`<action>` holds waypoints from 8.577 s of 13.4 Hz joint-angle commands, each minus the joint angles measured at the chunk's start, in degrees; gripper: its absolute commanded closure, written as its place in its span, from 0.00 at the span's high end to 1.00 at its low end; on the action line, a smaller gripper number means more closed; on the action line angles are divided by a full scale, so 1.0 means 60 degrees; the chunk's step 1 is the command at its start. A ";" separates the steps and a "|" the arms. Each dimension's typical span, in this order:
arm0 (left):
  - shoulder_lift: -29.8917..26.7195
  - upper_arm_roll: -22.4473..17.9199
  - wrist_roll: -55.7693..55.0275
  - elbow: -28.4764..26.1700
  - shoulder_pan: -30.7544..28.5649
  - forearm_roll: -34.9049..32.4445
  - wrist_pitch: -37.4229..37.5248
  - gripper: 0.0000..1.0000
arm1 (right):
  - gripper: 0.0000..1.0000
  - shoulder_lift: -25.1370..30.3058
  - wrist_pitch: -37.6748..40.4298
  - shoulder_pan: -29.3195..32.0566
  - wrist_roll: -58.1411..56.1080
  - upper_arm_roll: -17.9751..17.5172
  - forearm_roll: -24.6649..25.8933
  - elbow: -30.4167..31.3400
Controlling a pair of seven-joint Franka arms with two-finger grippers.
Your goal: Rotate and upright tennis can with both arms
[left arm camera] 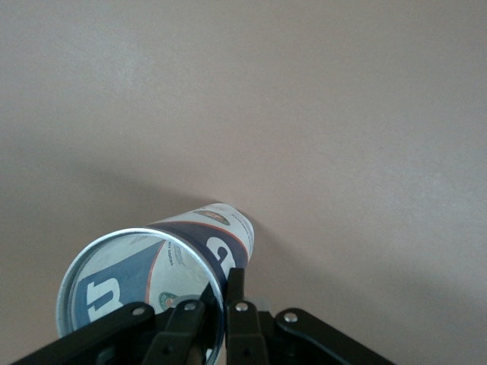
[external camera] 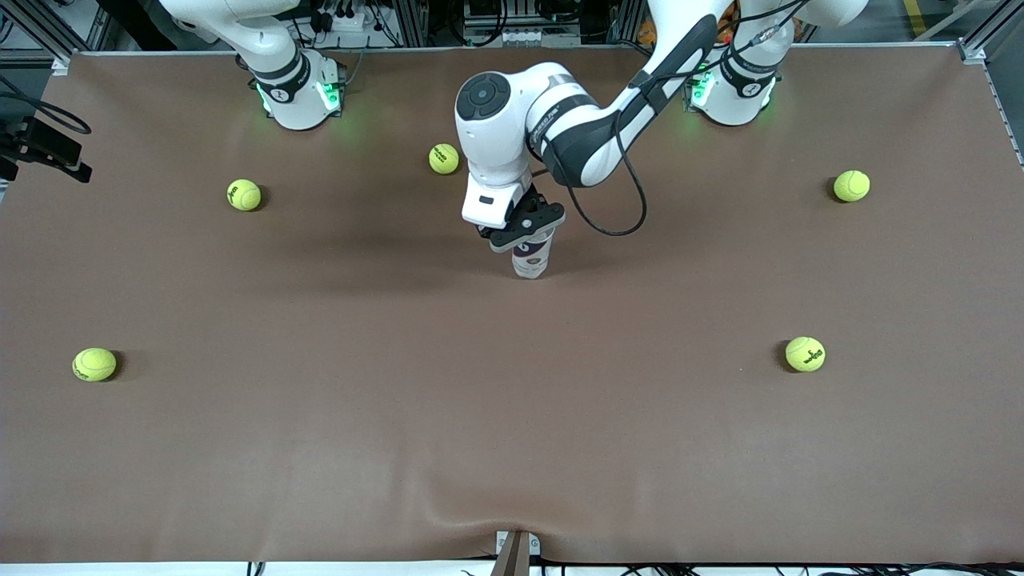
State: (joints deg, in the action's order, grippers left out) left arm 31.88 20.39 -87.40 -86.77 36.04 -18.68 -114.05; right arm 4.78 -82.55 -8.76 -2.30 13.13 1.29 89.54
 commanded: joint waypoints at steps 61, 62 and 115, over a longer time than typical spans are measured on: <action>-0.3702 -0.0595 1.2001 0.0077 -0.6831 0.2571 0.2543 1.00 | 1.00 0.0155 -0.0070 -0.0048 0.0060 -0.0007 -0.0025 -0.0041; -0.3819 -0.1397 1.2308 0.0034 -0.6262 0.2585 0.2557 1.00 | 1.00 0.0155 -0.0070 -0.0048 0.0046 -0.0007 -0.0039 -0.0041; -0.5973 -0.3983 1.4391 -0.1300 -0.5524 0.3127 0.3509 1.00 | 1.00 0.0668 -0.0305 -0.0195 -0.0145 -0.0021 -0.0157 0.0164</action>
State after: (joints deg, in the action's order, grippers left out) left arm -3.68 -3.72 -2.10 -94.72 3.05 -0.50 -93.98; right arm 7.55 -84.27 -9.27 -2.85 12.60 1.20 89.35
